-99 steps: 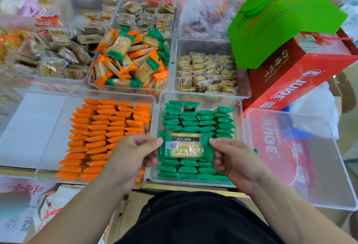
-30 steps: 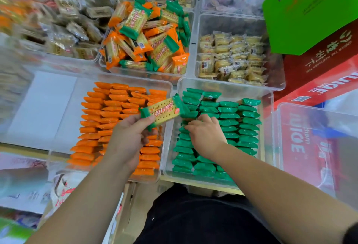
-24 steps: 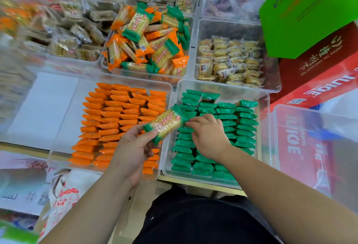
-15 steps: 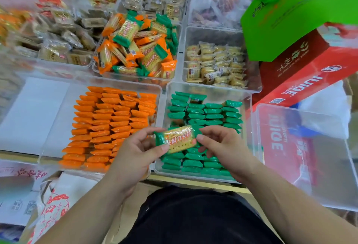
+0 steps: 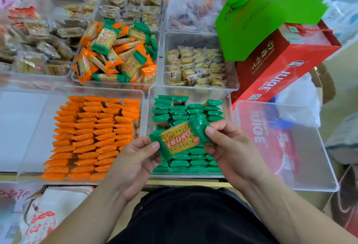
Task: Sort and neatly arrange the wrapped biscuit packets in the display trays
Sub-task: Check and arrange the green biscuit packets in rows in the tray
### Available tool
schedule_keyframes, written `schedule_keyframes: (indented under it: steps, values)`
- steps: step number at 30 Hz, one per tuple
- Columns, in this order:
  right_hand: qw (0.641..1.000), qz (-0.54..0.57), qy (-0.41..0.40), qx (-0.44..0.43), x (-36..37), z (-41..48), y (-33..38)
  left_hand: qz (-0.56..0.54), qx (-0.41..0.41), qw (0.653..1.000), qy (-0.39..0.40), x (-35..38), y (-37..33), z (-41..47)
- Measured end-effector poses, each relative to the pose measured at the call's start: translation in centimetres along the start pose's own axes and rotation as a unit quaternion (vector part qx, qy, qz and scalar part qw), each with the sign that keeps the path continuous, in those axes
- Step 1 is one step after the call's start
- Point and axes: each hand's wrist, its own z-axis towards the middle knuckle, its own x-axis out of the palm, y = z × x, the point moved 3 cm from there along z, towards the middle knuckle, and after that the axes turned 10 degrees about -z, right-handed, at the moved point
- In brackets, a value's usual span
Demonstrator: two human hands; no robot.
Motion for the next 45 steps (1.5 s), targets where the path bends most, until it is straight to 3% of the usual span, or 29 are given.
schedule_keyframes:
  steps: [6,11,13,15,17,22,26,29,33,35,39,42,45]
  values:
    - [0.996,0.075,0.015,0.038,0.0,0.2,-0.4,-0.053,-0.02,0.998,0.014,0.9,0.2,-0.4]
    - [0.997,0.025,-0.022,0.069,-0.2,0.2,-0.5,-0.023,0.036,0.999,-0.017,0.7,-1.3,-1.1]
    - [0.996,-0.019,-0.043,0.083,-0.3,0.1,-0.6,0.066,0.102,0.991,-0.05,1.2,-2.3,-1.8]
    - [0.993,-0.043,-0.051,0.092,-0.5,-0.1,-0.9,0.21,0.194,0.955,-0.08,1.7,-3.2,-2.6]
    - [0.993,-0.055,-0.045,0.092,-0.4,-0.2,-0.9,0.287,0.236,0.925,-0.083,2.4,-3.8,-3.2]
    - [0.993,0.001,-0.033,0.116,-0.5,0.0,-0.5,0.316,0.221,0.922,-0.041,2.5,-4.7,-3.5]
    - [0.981,-0.172,0.005,0.084,-0.5,0.1,-0.1,0.375,0.235,0.893,-0.078,2.6,-5.4,-3.8]
    - [0.963,-0.256,0.021,0.082,-0.1,0.3,-0.4,0.318,0.191,0.922,-0.109,1.8,-5.7,-3.0]
    - [0.976,-0.103,0.027,0.189,0.1,1.0,-1.5,0.127,0.03,0.987,-0.093,1.2,-5.3,-2.0]
    - [0.974,-0.033,0.022,0.222,0.3,1.3,-1.9,0.086,-0.013,0.993,-0.079,1.2,-4.9,-1.7]
    - [0.975,-0.018,0.034,0.217,0.3,1.6,-2.0,0.077,-0.026,0.994,-0.068,1.0,-4.7,-1.3]
    - [0.978,-0.058,0.038,0.195,-0.2,1.8,-2.1,0.128,0.004,0.988,-0.09,0.6,-5.0,-1.3]
    - [0.975,-0.161,-0.003,0.151,-0.6,2.1,-2.1,0.283,0.083,0.948,-0.12,0.7,-5.2,-1.1]
